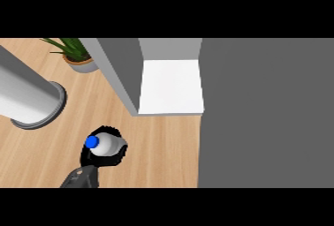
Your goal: Pick up the bottled water, place it into the cabinet and close the cabinet
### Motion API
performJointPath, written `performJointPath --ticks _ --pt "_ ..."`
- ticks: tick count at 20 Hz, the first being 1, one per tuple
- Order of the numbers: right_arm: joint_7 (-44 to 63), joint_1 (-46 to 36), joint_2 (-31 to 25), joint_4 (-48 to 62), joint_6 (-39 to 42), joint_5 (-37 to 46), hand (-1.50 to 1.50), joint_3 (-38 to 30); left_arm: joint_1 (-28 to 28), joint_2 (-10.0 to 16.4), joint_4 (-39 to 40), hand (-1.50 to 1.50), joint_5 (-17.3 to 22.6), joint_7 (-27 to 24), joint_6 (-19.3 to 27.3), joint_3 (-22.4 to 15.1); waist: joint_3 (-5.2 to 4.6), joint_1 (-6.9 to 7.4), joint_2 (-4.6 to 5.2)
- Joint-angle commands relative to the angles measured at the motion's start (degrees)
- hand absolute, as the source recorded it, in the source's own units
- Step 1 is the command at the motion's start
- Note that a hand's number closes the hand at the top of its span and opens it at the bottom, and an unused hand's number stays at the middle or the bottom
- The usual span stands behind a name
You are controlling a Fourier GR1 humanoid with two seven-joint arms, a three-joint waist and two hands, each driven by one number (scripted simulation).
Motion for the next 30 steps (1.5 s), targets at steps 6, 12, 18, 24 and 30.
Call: performJointPath --ticks 6,12,18,24,30 --pt "5.59 -1.31 -0.76 -5.4 -0.53 -5.53 -1.5 -2.13 3.63 -3.41 -5.71 1.5 4.16 -1.54 1.0 -0.84 -0.12 0.76 0.14" --pt "2.77 -0.52 -0.38 -2.12 0.1 -2.59 -1.5 -0.83 4.41 -3.59 -12.54 1.5 16.58 4.25 5.78 -14.58 -0.06 0.65 -0.32" --pt "2.24 -1.14 -0.66 -2.17 1.01 -4.51 -1.5 -2.48 -0.11 -3.62 -23.15 1.5 25.6 14.22 17.53 -23.5 -0.07 0.24 -0.22" --pt "0.11 2.07 -0.57 -3.0 2.4 -5.58 -1.5 -2.95 -0.93 -3.63 -33.36 1.5 22.82 18.83 31.4 -32.71 -0.08 -0.02 -0.18" --pt "1.1 1.98 1.89 -2.93 1.63 -2.35 -1.5 0.54 -6.32 -3.63 -38.06 1.5 25.95 25.54 42.46 -40.01 -0.14 -0.26 -0.06"
